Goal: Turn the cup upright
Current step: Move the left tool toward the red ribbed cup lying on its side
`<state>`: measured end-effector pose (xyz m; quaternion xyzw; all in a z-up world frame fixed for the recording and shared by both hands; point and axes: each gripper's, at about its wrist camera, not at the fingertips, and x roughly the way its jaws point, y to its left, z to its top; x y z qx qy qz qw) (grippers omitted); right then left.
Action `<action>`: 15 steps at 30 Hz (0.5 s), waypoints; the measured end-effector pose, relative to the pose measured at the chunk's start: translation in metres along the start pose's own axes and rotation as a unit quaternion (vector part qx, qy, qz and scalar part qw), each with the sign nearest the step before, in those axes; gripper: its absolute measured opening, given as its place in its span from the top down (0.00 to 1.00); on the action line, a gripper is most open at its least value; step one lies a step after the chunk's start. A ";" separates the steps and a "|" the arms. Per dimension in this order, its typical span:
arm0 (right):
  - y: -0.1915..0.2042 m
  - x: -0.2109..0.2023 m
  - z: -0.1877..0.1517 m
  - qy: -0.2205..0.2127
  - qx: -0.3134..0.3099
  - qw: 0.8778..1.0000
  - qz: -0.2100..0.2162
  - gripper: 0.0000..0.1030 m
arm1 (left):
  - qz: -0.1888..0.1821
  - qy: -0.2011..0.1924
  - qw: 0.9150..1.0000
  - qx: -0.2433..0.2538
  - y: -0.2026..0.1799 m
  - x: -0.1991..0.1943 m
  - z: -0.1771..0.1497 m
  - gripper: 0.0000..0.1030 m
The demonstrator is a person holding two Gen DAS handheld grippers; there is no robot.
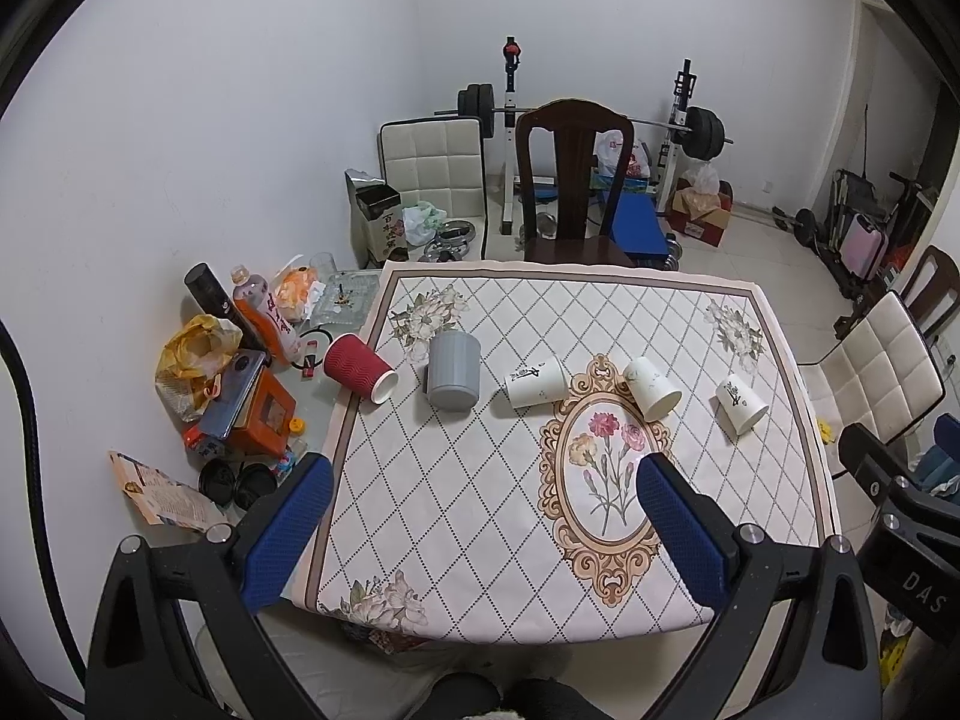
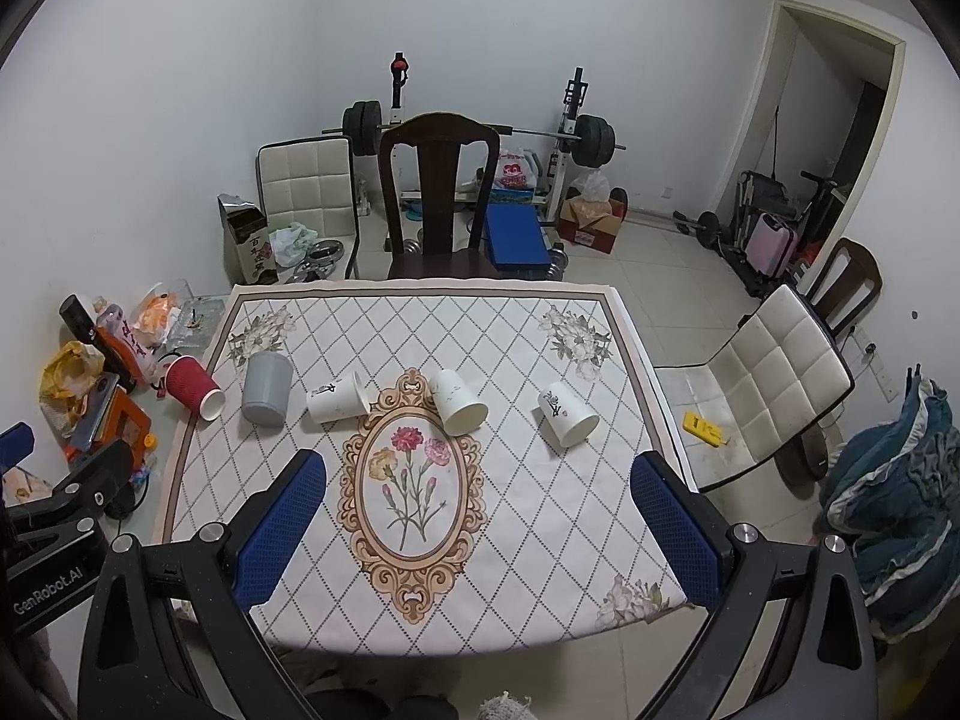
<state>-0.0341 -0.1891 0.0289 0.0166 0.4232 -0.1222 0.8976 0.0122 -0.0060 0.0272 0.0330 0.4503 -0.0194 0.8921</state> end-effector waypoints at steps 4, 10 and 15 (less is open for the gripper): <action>-0.002 0.008 -0.003 0.007 0.000 1.000 0.011 0.00 | 0.018 0.008 1.000 -0.014 0.000 0.009 0.003 0.00; 0.000 0.047 -0.009 0.043 -0.007 0.999 0.031 0.00 | 0.072 0.020 0.997 -0.026 0.003 0.040 -0.009 0.00; 0.013 0.094 -0.018 0.082 -0.026 0.995 0.042 0.00 | 0.109 0.049 0.992 -0.040 0.020 0.075 -0.022 0.00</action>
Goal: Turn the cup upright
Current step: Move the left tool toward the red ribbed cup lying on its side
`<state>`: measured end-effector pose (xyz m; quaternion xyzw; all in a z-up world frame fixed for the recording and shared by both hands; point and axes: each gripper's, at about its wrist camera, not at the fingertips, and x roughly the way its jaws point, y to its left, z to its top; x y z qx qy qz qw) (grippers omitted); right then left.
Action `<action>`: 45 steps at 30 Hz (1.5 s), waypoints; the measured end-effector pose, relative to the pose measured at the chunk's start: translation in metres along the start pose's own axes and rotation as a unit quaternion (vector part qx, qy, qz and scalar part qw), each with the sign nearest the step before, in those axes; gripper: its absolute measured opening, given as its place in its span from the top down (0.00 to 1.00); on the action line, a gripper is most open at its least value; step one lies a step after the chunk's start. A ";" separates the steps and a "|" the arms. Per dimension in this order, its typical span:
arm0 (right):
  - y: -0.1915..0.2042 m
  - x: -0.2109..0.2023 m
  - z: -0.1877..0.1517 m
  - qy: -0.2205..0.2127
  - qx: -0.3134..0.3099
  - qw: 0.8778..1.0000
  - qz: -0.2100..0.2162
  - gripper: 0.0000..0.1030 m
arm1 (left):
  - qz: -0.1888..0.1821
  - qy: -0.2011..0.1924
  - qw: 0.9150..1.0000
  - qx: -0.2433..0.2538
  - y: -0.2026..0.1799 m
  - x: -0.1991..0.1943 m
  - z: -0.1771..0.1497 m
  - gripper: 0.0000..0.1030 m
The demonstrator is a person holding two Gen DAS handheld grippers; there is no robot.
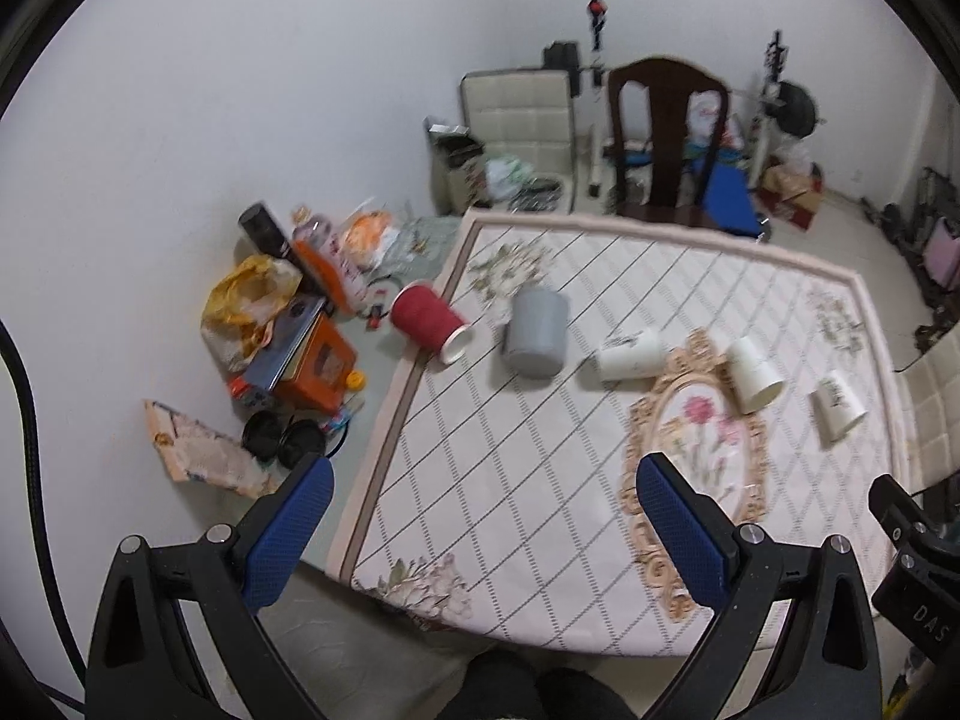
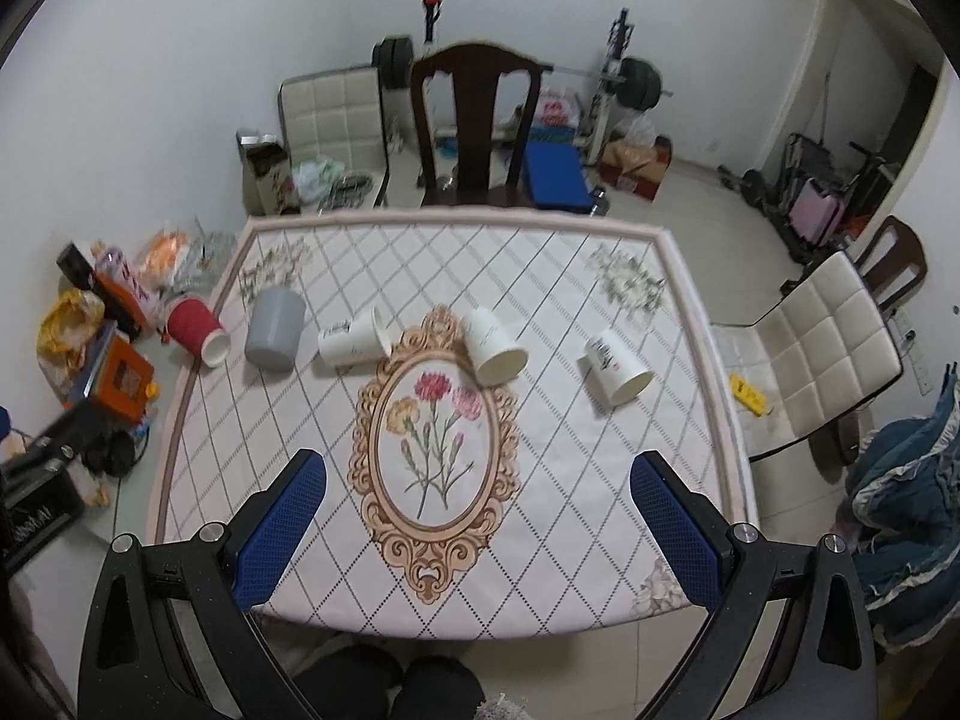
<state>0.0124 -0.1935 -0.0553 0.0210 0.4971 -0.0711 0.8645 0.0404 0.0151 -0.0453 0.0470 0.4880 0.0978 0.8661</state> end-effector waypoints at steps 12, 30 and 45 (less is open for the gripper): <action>0.053 0.140 -0.003 0.105 -0.022 0.994 -0.001 0.00 | 0.039 0.098 0.994 -0.001 0.037 0.127 0.008 0.00; 0.173 0.311 0.023 0.206 -0.031 0.978 -0.020 0.00 | 0.007 0.204 0.976 -0.082 0.095 0.330 0.087 0.00; 0.197 0.352 0.046 0.213 -0.011 0.976 -0.039 0.00 | -0.045 0.234 0.963 -0.129 0.103 0.418 0.116 0.00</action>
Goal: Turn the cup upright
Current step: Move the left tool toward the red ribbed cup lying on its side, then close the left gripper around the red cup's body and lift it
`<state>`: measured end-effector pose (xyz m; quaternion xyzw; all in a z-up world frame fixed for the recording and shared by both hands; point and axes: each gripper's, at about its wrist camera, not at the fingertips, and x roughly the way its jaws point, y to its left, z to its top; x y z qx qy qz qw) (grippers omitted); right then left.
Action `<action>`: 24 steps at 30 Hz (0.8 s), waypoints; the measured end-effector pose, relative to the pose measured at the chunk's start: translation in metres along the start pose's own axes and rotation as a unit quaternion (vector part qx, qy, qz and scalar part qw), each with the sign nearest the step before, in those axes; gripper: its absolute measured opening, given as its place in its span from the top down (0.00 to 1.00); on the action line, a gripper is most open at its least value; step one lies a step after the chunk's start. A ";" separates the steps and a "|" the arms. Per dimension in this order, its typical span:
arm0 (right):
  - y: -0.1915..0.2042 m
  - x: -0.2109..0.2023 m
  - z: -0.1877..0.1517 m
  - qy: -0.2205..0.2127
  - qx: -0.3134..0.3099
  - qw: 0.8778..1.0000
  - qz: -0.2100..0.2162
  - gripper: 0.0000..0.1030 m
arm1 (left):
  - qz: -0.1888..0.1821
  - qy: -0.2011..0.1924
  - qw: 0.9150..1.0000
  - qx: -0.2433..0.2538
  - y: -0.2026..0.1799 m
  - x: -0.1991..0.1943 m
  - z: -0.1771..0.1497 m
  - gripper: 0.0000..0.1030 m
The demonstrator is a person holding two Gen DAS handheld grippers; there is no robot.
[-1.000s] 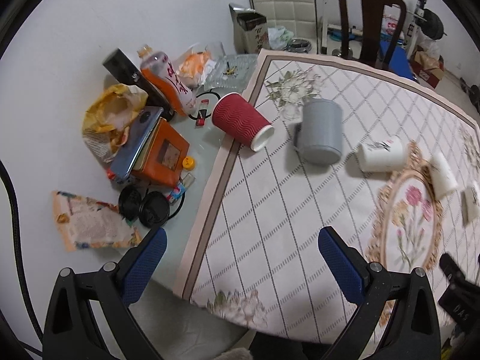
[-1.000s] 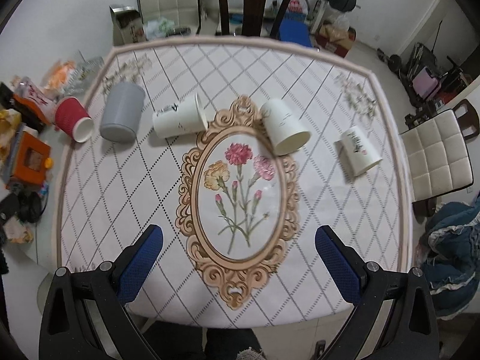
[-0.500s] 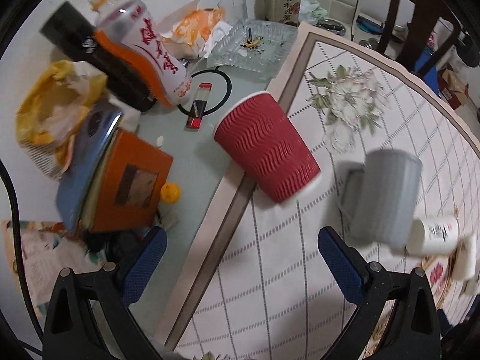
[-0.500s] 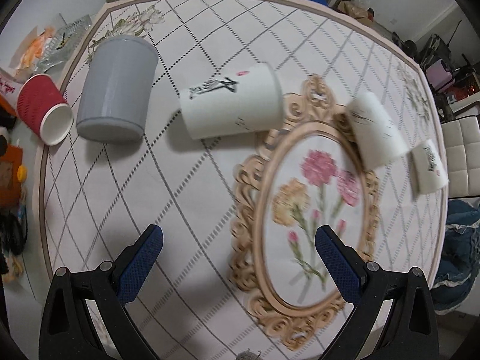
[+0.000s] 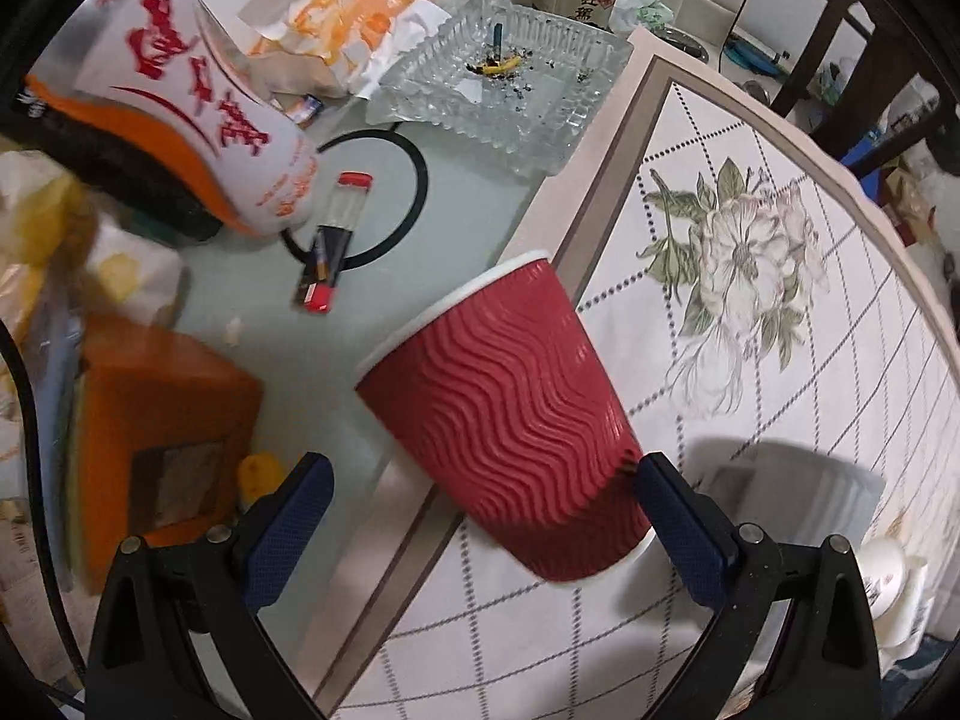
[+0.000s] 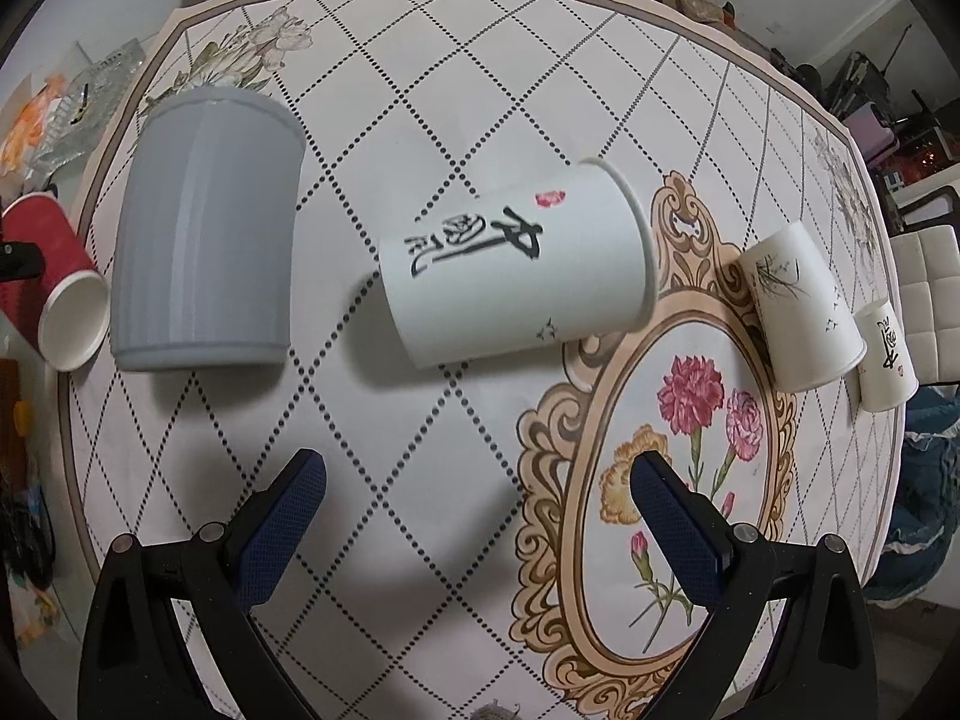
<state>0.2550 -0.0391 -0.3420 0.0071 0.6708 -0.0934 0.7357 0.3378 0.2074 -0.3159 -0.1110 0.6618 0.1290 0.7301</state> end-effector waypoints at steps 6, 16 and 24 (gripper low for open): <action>-0.002 0.001 0.006 -0.001 0.003 1.000 -0.011 0.00 | -0.031 -0.003 0.999 -0.014 0.003 0.005 0.009 0.11; -0.021 -0.005 0.003 -0.005 0.016 1.000 -0.027 0.00 | -0.029 -0.038 0.998 0.033 -0.001 -0.009 0.000 0.37; -0.027 -0.012 -0.004 -0.009 0.024 0.999 -0.031 0.00 | -0.013 -0.057 0.996 0.061 0.001 -0.011 -0.003 0.37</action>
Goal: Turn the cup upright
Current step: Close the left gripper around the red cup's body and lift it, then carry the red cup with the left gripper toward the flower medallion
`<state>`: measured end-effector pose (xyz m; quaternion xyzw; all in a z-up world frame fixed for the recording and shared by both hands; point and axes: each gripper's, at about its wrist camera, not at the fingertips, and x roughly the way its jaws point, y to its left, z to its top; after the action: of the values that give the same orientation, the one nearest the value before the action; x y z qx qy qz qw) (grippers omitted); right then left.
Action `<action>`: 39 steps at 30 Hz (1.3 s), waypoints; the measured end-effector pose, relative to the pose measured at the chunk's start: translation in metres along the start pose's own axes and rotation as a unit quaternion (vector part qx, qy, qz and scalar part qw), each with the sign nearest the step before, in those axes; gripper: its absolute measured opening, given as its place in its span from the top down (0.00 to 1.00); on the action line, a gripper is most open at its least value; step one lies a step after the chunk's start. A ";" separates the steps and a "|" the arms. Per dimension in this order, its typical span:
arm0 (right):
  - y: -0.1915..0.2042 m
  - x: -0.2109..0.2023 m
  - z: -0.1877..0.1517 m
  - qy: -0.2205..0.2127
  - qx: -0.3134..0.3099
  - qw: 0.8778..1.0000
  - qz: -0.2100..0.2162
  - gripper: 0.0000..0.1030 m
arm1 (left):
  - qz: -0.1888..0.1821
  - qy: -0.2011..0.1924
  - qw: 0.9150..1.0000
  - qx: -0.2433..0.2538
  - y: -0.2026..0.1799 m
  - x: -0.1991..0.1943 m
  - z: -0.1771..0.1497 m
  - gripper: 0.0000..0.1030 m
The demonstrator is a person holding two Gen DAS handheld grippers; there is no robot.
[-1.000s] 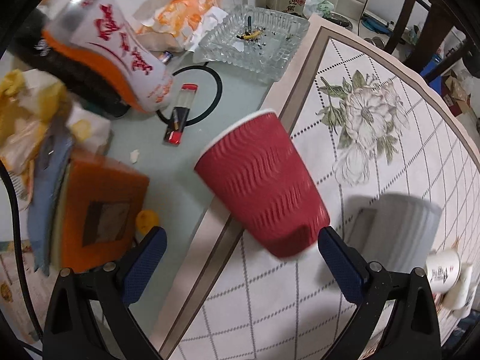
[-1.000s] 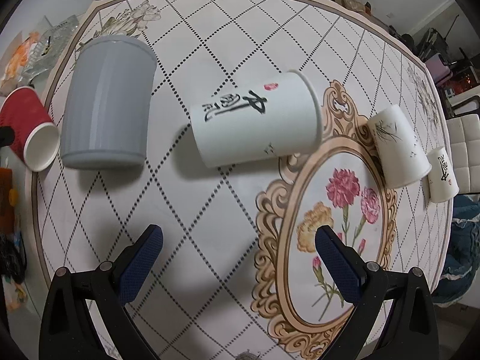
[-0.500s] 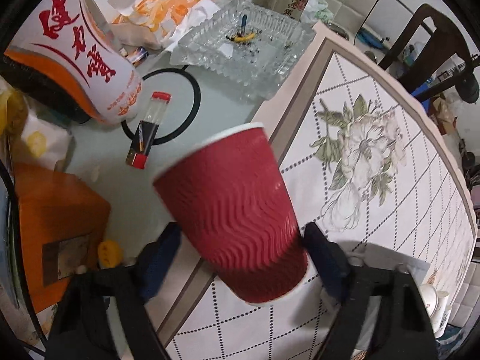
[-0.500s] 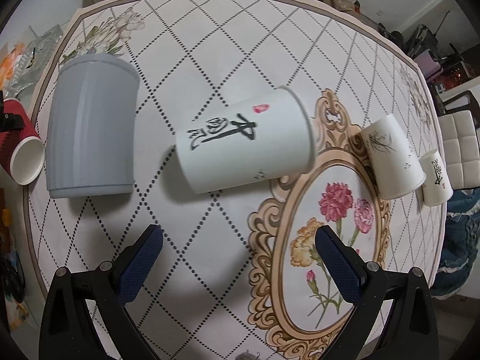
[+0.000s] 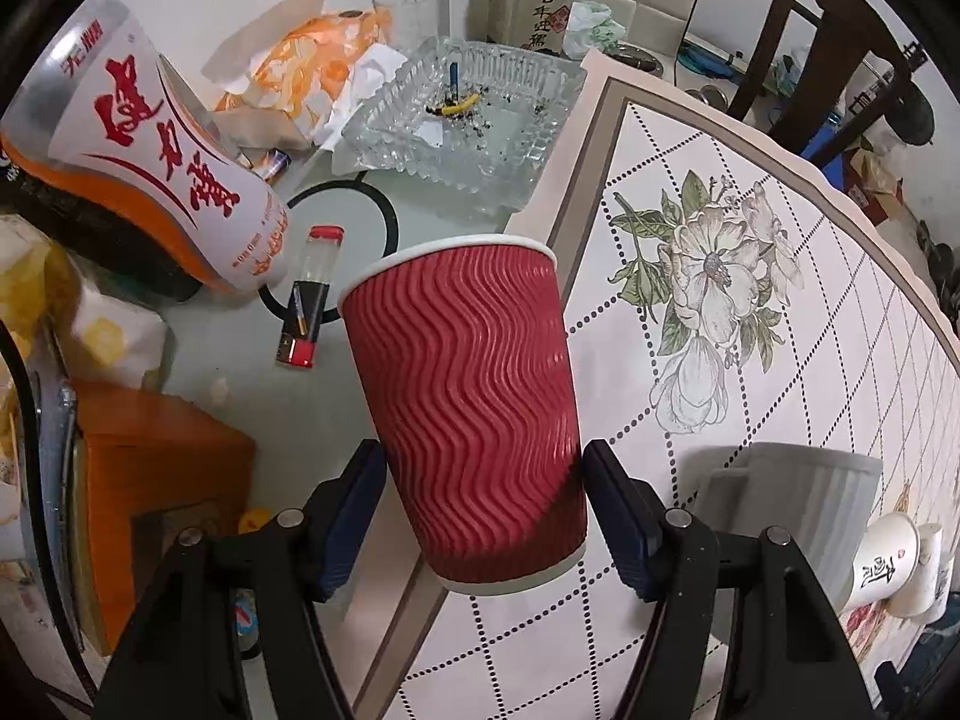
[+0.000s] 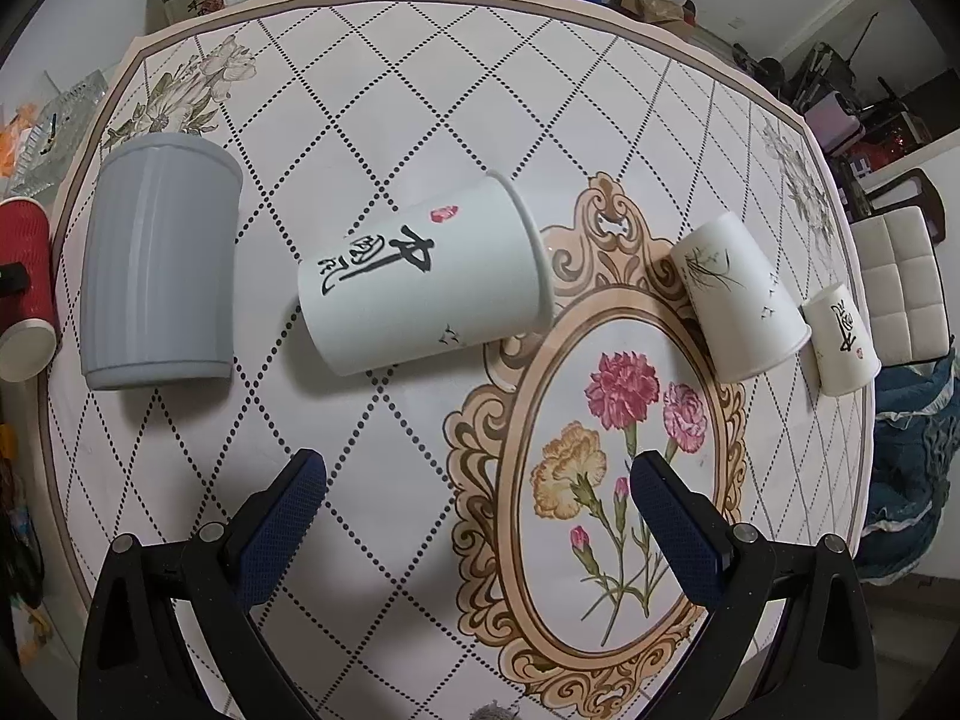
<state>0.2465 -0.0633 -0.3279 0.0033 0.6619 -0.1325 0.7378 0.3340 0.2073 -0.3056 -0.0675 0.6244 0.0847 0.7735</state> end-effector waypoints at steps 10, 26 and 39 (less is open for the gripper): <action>-0.013 -0.009 -0.010 -0.009 0.010 1.000 0.001 0.00 | 0.009 -0.041 0.998 0.041 -0.012 -0.043 -0.020 0.37; -0.112 -0.020 -0.052 -0.038 0.042 0.998 0.019 0.00 | 0.002 -0.068 0.989 0.132 -0.105 -0.145 -0.150 0.37; -0.222 0.041 -0.095 -0.007 0.093 0.996 -0.001 0.00 | -0.009 -0.026 0.967 0.252 -0.238 -0.085 -0.257 0.37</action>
<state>0.1130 -0.2682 -0.3422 0.0704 0.6411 -0.1941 0.7391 0.1224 -0.0827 -0.2776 0.1263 0.6046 -0.0811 0.7823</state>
